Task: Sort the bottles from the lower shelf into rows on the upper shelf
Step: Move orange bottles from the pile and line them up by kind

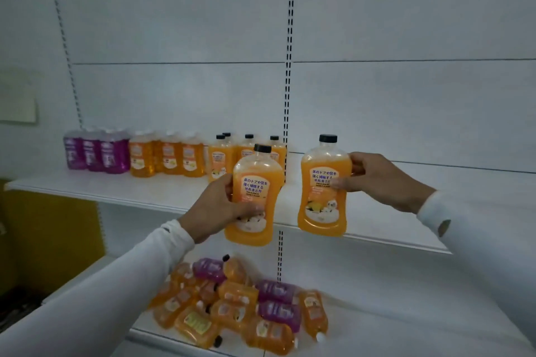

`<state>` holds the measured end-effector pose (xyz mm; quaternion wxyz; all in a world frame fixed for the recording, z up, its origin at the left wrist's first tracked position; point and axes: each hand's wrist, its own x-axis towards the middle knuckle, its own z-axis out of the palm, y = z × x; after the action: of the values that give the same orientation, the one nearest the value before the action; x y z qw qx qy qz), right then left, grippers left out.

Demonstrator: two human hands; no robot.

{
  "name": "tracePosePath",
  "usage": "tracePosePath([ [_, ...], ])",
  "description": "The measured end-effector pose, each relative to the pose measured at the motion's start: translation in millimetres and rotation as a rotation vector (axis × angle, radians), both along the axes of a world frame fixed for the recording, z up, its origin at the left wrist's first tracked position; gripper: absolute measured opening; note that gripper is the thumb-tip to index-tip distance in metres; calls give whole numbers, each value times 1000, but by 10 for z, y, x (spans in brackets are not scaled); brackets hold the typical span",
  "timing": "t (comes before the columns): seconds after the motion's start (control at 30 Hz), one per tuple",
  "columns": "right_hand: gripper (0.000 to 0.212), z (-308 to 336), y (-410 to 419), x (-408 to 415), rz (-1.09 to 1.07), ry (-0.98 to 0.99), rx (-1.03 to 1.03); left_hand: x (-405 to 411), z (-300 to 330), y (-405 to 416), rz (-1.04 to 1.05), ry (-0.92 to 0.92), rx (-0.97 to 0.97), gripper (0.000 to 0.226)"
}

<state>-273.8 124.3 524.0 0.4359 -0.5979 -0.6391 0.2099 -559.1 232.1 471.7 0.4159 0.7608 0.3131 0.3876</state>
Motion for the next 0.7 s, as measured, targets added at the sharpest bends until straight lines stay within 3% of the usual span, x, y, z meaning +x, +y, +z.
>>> tracePosePath([
  [0.3,34,199,885,-264,-19,-52,34,-53,101,897,3,-78,-1,51],
  [0.7,36,-296,1995,-298,-150,15,-58,134,-405,2224,-75,-42,-87,56],
])
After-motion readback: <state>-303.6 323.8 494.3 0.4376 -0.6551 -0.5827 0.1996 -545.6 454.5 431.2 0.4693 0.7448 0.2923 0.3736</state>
